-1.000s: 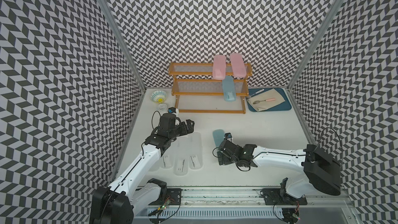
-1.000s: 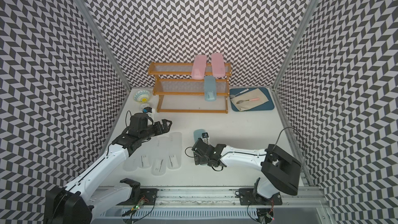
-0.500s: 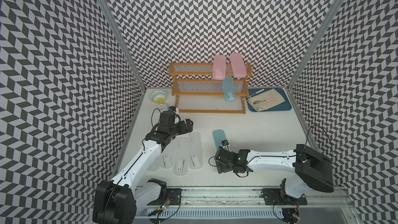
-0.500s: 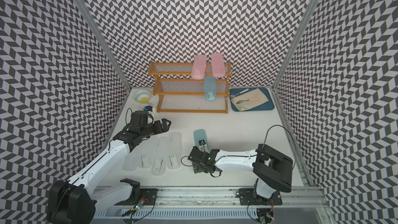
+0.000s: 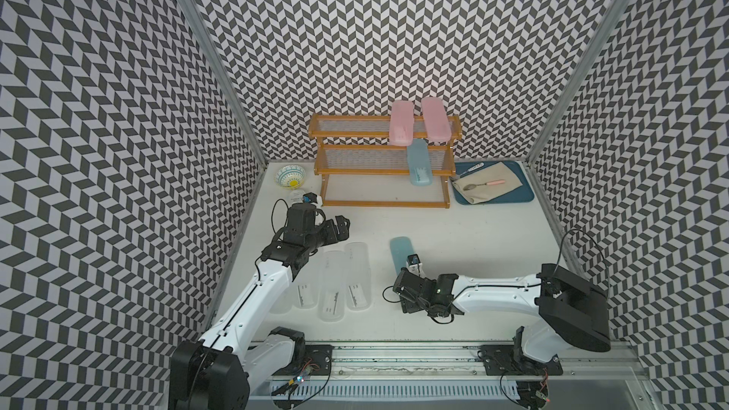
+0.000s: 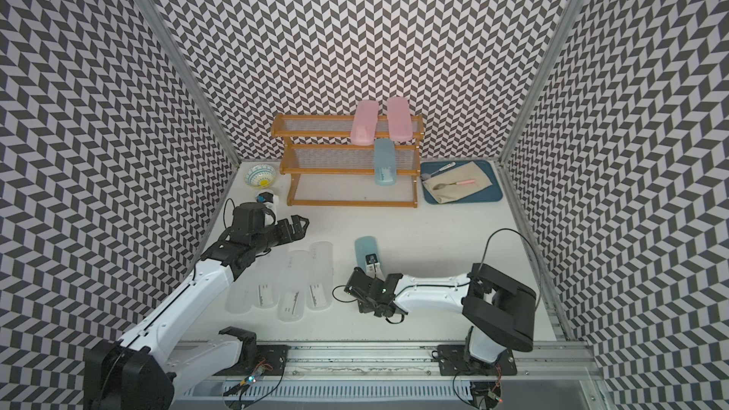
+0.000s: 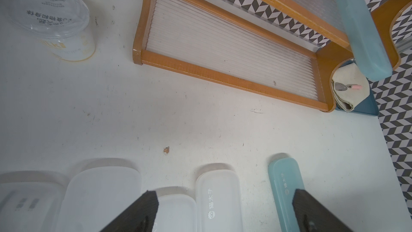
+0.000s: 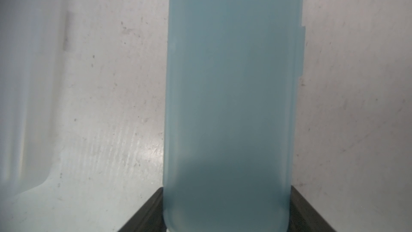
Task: Place the pencil cases on the shelf according to color
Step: Pick up the pencil case from the center of the board, then place the pencil case on the shelf.
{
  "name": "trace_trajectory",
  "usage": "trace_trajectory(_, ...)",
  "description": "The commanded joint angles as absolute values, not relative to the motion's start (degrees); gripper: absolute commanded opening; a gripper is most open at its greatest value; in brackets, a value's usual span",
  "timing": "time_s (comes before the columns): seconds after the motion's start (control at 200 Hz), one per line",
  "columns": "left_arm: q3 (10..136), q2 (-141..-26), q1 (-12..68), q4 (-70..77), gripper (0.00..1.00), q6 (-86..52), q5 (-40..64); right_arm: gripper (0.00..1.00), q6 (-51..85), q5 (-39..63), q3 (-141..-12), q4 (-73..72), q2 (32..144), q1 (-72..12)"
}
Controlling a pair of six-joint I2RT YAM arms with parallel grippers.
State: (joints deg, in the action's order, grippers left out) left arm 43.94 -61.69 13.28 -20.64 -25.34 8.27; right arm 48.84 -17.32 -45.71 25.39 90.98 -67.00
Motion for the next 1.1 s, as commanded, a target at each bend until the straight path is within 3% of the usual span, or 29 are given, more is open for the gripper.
trace_trajectory(0.0, 45.43, -60.92, 12.57, -18.89, 0.99, -24.78, 9.37, 0.62, 50.08, -21.10, -43.87, 26.05, 87.04, -67.24)
trace_trajectory(0.366, 55.71, -66.82, 12.39, -13.29, 0.99, -24.32, 10.76, 0.62, 43.66, -30.06, -54.28, 28.06, 80.18, -65.95)
trace_trajectory(0.551, 54.97, -69.12, 11.66, -10.65, 0.99, -23.16, 11.10, 0.63, 37.00, -25.96, -61.85, 24.15, 83.17, -60.33)
trace_trajectory(0.766, 52.36, -69.68, 9.42, -10.24, 0.99, -25.31, 12.56, 0.62, 30.60, -20.72, -71.81, 20.52, 92.59, -54.78)
trace_trajectory(1.097, 52.73, -71.39, 8.97, -10.83, 0.99, -26.07, 14.88, 0.61, 26.35, -19.86, -98.53, 24.71, 112.53, -48.65)
